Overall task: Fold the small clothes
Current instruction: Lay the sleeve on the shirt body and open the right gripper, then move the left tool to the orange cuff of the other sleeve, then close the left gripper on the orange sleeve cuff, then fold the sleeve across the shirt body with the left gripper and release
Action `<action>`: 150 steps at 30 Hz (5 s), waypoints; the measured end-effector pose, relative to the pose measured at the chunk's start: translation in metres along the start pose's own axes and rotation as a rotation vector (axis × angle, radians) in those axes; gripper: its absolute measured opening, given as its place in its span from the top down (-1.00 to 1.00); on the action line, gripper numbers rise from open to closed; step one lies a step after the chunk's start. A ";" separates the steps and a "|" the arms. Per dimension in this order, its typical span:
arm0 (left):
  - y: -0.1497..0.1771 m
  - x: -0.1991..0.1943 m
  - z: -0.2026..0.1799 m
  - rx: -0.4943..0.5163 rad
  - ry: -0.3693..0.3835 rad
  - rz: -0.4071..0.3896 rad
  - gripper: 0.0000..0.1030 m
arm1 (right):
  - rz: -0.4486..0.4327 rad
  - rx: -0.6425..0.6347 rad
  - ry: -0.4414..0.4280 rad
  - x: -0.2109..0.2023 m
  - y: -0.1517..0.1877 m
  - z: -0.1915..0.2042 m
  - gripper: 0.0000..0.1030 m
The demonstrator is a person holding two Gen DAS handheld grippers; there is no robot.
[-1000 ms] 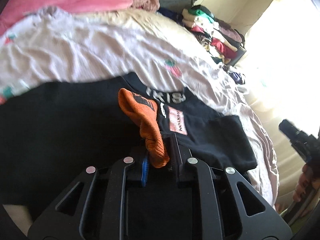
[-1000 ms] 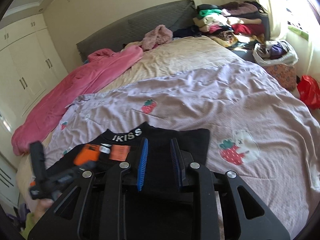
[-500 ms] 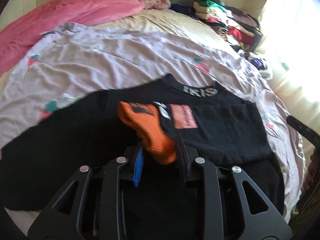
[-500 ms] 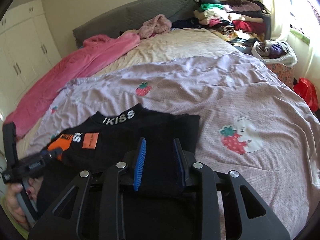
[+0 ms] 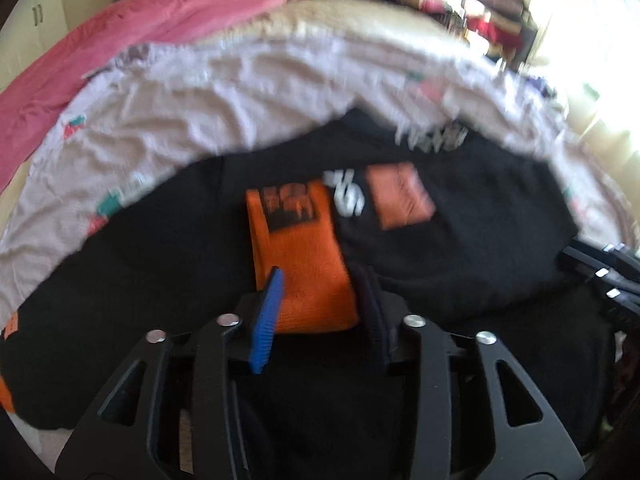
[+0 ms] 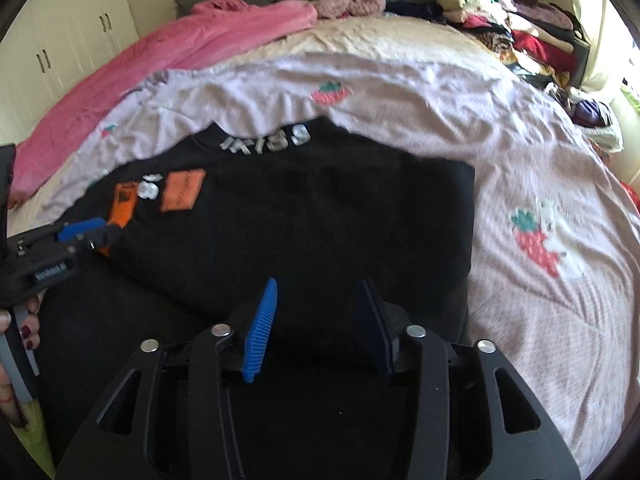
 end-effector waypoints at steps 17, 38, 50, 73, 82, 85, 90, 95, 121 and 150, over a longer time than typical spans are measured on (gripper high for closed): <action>0.011 -0.053 0.023 -0.055 -0.015 -0.098 -0.36 | -0.044 0.036 -0.065 -0.016 0.013 0.015 -0.33; 0.076 -0.140 0.097 -0.219 -0.237 -0.219 -0.61 | -0.164 -0.049 -0.187 -0.075 0.016 0.091 -0.80; 0.119 -0.165 0.146 -0.329 -0.305 -0.214 -0.61 | -0.160 -0.130 -0.237 -0.085 0.028 0.143 -0.80; 0.201 -0.168 0.244 -0.642 -0.376 -0.183 -0.77 | -0.080 -0.221 -0.296 -0.057 0.036 0.222 -0.88; 0.220 -0.147 0.260 -0.719 -0.339 -0.174 -0.58 | -0.048 -0.273 -0.332 -0.045 0.052 0.259 -0.88; 0.231 -0.139 0.269 -0.773 -0.308 -0.173 -0.16 | -0.040 -0.271 -0.332 -0.042 0.056 0.259 -0.88; 0.234 -0.133 0.272 -0.783 -0.282 -0.181 0.53 | -0.041 -0.253 -0.307 -0.036 0.059 0.248 -0.88; 0.224 -0.140 0.266 -0.739 -0.258 -0.244 0.89 | -0.048 -0.187 -0.303 -0.037 0.059 0.226 -0.88; 0.060 -0.167 0.067 -0.228 -0.032 -0.407 0.91 | -0.181 0.191 -0.172 -0.091 0.030 0.026 -0.88; 0.046 -0.120 0.012 -0.119 -0.011 -0.314 0.23 | -0.150 0.212 -0.184 -0.094 0.044 0.009 -0.88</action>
Point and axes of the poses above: each gripper's, at about its wrist camera, not at the fingertips, and x roughly the way its jaws point, z to its left, y to its underside, the point moved 5 cm from there along x, roughly the way its jaws point, and after that the axes turned 15 degrees about x, right-handed, at the moved point
